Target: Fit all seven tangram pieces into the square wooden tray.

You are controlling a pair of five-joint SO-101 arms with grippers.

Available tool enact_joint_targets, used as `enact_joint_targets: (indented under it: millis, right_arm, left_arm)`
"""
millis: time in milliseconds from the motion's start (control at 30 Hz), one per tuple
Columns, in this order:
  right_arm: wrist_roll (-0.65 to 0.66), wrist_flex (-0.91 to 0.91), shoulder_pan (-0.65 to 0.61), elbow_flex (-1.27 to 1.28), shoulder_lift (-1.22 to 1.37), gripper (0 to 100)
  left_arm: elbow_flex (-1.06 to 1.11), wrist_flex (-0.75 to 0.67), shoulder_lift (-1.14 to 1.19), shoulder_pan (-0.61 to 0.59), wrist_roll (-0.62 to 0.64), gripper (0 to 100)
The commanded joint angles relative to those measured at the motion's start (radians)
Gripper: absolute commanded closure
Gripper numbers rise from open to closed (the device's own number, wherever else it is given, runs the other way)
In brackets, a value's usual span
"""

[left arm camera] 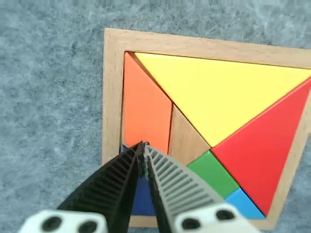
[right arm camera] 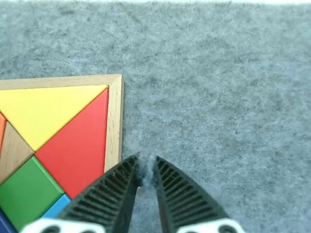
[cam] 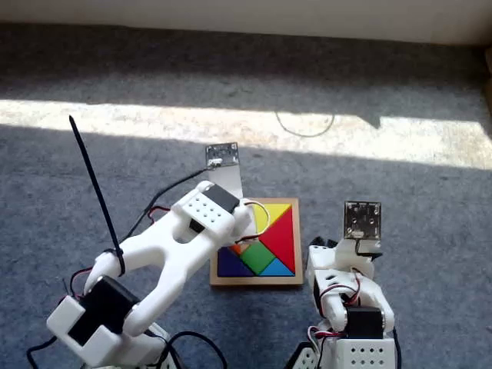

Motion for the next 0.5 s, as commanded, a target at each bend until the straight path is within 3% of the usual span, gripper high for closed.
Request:
enact_joint_targets:
  millis: [0,300,467]
  right_arm:
    - [-0.006,0.001,0.012,0.101,-0.012,99.0]
    - [-0.006,0.001,0.012,0.101,-0.012,99.0]
    - [-0.006,0.001,0.012,0.101,-0.012,99.0]
  left_arm:
    - [-0.027,0.060,-0.013,-0.033,0.000,99]
    - [-0.042,0.183,-0.214,-0.007,0.002,99]
    - [0.084,0.143,-0.225,0.094,0.002,99]
